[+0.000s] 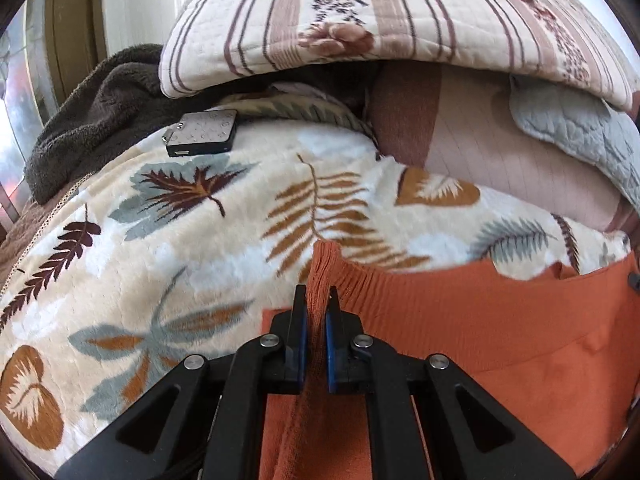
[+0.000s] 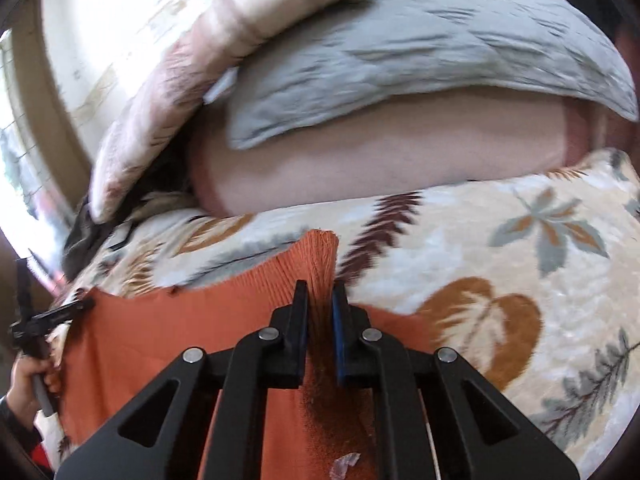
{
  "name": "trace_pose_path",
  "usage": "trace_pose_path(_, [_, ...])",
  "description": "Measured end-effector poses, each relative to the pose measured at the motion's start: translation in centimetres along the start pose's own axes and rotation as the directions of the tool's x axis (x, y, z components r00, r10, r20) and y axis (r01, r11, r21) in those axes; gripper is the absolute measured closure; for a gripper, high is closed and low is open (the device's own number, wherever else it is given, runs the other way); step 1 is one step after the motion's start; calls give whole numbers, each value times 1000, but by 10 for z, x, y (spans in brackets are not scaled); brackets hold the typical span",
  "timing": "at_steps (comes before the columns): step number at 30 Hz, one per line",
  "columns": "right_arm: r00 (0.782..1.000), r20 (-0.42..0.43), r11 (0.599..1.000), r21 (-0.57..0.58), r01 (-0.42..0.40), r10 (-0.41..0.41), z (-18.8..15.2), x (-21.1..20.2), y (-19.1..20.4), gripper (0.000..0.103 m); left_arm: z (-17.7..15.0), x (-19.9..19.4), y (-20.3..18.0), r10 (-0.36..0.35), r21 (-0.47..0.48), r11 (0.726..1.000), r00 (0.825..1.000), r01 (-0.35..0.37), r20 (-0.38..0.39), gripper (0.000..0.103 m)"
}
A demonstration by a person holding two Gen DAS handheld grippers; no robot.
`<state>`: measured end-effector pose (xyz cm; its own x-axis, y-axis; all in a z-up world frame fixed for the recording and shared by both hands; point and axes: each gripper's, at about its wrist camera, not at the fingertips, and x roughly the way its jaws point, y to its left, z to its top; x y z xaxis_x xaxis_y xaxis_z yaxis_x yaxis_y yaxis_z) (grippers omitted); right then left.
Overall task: Fold small clothes
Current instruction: 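Lift the hem toward the collar with both grippers and regrasp it, then lay the hem down on the sweater and open both grippers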
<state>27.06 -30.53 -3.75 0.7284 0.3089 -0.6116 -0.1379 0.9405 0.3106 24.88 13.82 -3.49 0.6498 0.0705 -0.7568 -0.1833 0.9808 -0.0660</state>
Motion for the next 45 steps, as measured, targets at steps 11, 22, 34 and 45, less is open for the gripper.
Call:
trace_pose_path(11, [987,-148,997,30,67,-62,-19,36,-20,79,-5,28,-10,34,76,997,994,-27,-102,86])
trace_pose_path(22, [940,-337,999,-17,48,-51,-56,-41,19,67,-74,-60,3,-106,102,988,987,119,-124,59])
trace_pose_path(34, [931,-338,987,-130,98,-137,-110,-58,36,68,-111,-76,24,-108,-9,994,980,108,-168,58])
trace_pose_path(45, [917,-391,914,-395,-91,-77,-184,-58,158,59,-149,-87,17,-92,35,994,966,103,-242,55])
